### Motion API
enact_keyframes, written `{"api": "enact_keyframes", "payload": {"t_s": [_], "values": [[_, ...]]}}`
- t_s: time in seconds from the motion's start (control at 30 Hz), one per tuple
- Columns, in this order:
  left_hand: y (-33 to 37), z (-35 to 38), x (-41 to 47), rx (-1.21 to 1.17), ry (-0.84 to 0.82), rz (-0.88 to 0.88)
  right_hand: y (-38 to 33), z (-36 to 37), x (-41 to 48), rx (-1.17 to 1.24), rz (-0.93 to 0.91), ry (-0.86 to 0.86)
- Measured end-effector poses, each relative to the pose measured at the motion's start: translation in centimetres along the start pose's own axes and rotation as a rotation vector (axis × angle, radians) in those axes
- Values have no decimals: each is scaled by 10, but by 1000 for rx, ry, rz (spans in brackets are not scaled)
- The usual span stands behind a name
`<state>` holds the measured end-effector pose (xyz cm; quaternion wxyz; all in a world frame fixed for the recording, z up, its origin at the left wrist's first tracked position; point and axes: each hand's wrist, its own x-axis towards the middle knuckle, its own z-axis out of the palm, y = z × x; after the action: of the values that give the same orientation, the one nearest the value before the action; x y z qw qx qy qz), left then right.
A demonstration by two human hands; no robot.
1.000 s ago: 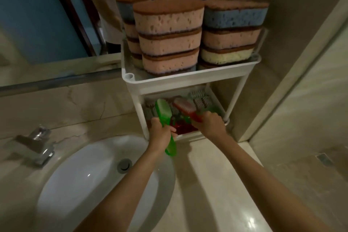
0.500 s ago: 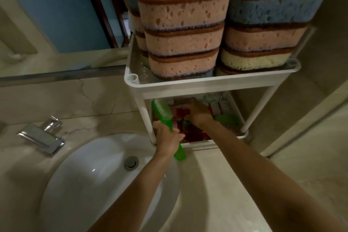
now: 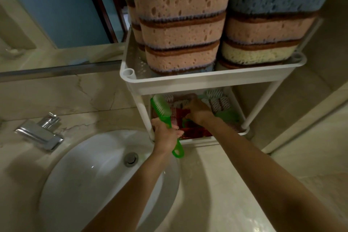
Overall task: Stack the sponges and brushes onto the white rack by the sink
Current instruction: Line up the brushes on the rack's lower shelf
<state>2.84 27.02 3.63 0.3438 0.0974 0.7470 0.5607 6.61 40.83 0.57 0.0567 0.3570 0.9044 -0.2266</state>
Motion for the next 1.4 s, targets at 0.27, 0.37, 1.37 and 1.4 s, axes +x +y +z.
{"api": "enact_keyframes", "payload": {"t_s": [0.27,0.37,1.37,1.4], "values": [[-5,-3,8,23,-89,4,7,7,-13,246,-66,340],[0,1,4,26,-185,6,13,4,-32,443,15,399],[20,21,75,995,-177,474,57,-21,-5,-270,105,94],[18,22,75,1009,-175,482,58,-22,-3,-238,126,86]]}}
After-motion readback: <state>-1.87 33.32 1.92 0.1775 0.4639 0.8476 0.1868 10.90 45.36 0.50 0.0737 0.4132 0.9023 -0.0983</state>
